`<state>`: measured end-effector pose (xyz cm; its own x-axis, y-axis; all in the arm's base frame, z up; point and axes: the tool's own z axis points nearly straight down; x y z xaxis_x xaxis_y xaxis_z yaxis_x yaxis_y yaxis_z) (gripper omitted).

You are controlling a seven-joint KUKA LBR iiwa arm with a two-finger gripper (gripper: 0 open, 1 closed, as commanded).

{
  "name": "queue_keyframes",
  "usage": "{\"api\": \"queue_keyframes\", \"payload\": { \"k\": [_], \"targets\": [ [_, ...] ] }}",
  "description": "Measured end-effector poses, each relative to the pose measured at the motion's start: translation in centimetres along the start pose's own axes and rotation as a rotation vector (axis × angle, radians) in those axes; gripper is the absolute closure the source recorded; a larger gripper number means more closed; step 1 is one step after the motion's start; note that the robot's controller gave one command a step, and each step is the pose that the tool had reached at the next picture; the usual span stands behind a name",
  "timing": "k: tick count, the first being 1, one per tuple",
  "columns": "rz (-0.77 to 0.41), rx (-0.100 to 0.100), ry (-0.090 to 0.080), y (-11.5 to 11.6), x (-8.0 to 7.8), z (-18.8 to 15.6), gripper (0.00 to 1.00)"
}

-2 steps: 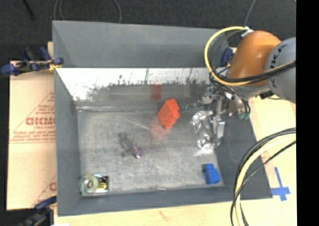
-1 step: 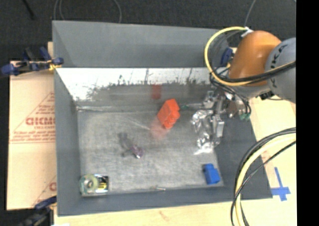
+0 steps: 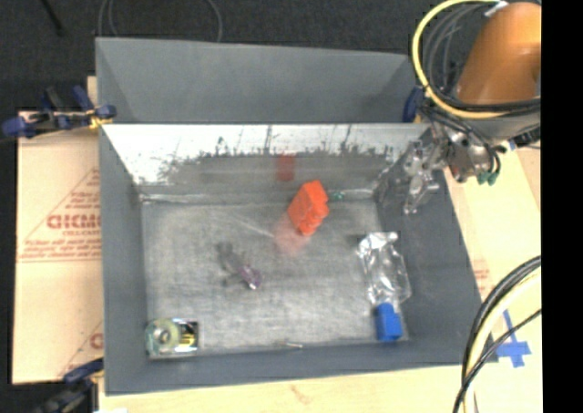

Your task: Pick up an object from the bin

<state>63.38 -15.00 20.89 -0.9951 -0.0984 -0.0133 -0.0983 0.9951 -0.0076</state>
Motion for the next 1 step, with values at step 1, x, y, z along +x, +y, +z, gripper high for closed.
{"api": "queue_keyframes", "payload": {
  "k": [1],
  "targets": [
    [-0.402, -0.01, 0.01, 4.71, 0.94, 3.58, 1.0]
  ]
}}
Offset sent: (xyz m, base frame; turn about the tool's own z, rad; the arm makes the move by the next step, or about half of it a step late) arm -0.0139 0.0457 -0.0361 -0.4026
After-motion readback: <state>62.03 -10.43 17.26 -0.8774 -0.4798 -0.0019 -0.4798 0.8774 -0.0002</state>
